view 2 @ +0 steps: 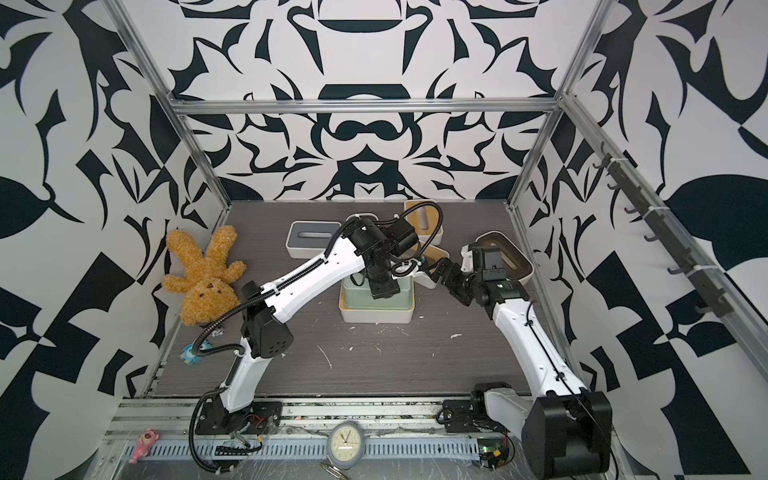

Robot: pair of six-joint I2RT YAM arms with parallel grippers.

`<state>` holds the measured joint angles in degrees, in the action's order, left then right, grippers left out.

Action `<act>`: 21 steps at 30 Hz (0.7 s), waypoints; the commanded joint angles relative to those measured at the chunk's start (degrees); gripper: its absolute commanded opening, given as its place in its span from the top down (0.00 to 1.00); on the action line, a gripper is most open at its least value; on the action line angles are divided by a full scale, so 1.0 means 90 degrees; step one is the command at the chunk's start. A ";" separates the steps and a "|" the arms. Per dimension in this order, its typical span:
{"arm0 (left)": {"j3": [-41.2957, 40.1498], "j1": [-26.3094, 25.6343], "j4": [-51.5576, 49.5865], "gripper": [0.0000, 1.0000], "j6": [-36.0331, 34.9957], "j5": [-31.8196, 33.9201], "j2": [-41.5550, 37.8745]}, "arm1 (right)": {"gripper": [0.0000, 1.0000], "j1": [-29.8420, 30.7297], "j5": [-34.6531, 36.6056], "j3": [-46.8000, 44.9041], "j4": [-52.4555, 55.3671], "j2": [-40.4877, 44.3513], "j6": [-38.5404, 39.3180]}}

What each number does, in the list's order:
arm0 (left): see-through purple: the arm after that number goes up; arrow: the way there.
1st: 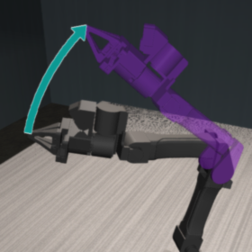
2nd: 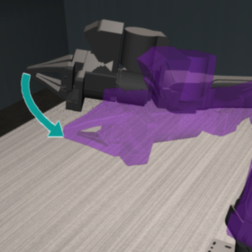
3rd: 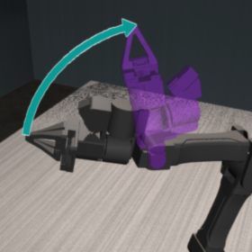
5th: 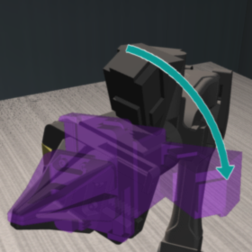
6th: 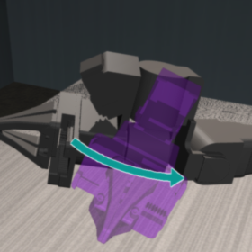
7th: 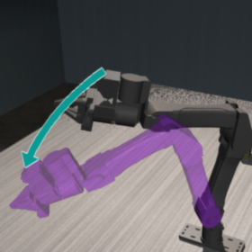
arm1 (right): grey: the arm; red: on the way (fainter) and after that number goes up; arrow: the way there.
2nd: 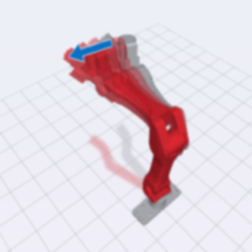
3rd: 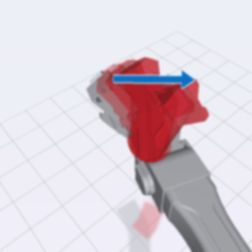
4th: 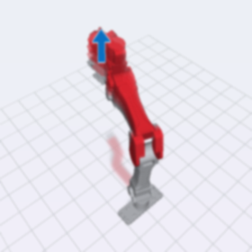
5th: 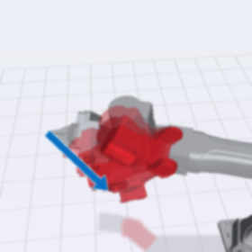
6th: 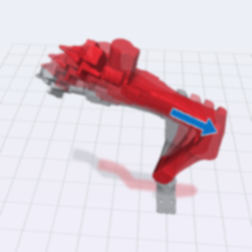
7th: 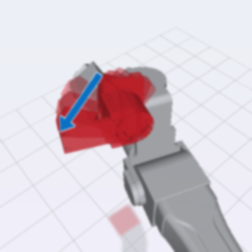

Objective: Stack the tissue boxes
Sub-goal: Place the tissue box at the tissue box.

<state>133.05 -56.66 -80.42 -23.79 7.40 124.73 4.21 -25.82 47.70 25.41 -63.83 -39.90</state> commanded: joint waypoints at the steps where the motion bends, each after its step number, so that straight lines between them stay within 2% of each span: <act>1: 0.0234 -0.0029 -0.0323 0.43 0.0045 0.0042 0.0030 | 0.05 -0.0005 -0.0070 0.0019 -0.0179 -0.0002 -0.0029; 21: 0.0385 -0.0100 -0.0235 0.41 0.0046 0.0374 -0.0390 | 0.05 -0.0005 -0.0080 0.0061 -0.0266 -0.0143 -0.0032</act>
<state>134.67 -57.25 -80.60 -23.38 10.15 124.66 4.21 -25.96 47.59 24.73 -64.77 -40.10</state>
